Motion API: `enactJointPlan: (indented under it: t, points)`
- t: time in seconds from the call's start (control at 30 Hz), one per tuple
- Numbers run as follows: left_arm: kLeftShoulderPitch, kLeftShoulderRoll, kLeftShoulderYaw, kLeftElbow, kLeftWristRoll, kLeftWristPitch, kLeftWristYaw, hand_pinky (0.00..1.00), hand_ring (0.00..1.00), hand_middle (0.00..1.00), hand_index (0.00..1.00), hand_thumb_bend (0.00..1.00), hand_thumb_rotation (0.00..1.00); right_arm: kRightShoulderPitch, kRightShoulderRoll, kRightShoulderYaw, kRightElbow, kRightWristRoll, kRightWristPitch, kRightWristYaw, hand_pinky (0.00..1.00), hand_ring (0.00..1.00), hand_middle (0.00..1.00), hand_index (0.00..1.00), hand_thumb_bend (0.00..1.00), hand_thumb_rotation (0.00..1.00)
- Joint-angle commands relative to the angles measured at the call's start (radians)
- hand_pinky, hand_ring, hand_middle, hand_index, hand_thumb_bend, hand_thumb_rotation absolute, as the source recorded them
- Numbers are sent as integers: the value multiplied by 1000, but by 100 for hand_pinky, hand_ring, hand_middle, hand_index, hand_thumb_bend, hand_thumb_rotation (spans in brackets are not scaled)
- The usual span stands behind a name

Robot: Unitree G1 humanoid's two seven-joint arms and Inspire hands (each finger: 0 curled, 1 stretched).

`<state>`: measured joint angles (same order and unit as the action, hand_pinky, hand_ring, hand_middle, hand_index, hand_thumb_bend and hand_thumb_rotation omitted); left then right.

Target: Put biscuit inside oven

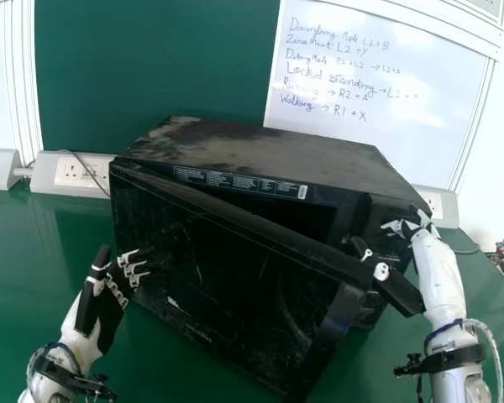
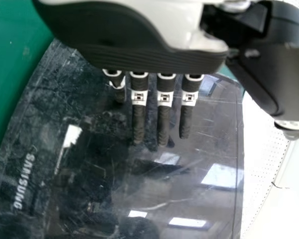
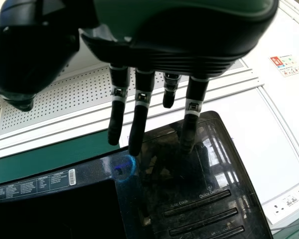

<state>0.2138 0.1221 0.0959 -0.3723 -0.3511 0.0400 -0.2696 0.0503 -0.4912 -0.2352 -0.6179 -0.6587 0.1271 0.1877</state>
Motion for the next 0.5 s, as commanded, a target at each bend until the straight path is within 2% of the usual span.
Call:
enactJointPlan:
  t: [0.0, 0.13, 0.2, 0.23, 0.27, 0.3, 0.33, 0.4, 0.47]
  points:
    - [-36, -5, -17, 24, 12, -14, -8, 71, 72, 74, 79, 65, 51, -21, -10, -8, 3, 1, -10, -11, 49, 51, 53, 59, 88, 57]
    - [-58, -6, -30, 31, 27, -12, -6, 70, 72, 74, 79, 63, 52, -25, -14, -15, -8, -11, 12, 6, 47, 51, 55, 59, 86, 56]
    - [-64, -11, -38, 25, 30, -4, 0, 70, 72, 74, 79, 63, 51, -27, -16, -28, -3, -6, 15, 2, 47, 52, 56, 59, 75, 53]
    - [-65, -15, -42, 22, 34, -2, 4, 70, 71, 74, 78, 63, 51, -28, -16, -38, 8, 4, 11, -8, 47, 53, 56, 59, 68, 45]
    - [-67, -17, -46, 20, 36, -2, 7, 69, 71, 74, 78, 62, 51, -27, -19, -50, 25, 11, 1, -21, 47, 52, 56, 54, 59, 31]
    - [-68, -19, -49, 21, 40, -5, 8, 69, 71, 73, 78, 63, 51, -25, -25, -63, 44, 17, -10, -32, 46, 52, 56, 51, 54, 21]
    - [-69, -20, -52, 22, 43, -7, 10, 69, 71, 73, 78, 62, 51, -21, -29, -75, 61, 23, -16, -38, 46, 52, 56, 50, 52, 18]
    - [-72, -21, -55, 21, 48, -5, 13, 68, 70, 73, 77, 62, 51, -8, -39, -98, 95, 36, -32, -47, 49, 53, 50, 50, 52, 4]
    - [-75, -19, -55, 22, 52, -3, 13, 68, 69, 73, 77, 63, 51, 10, -49, -118, 131, 51, -45, -49, 51, 55, 49, 50, 52, 1]
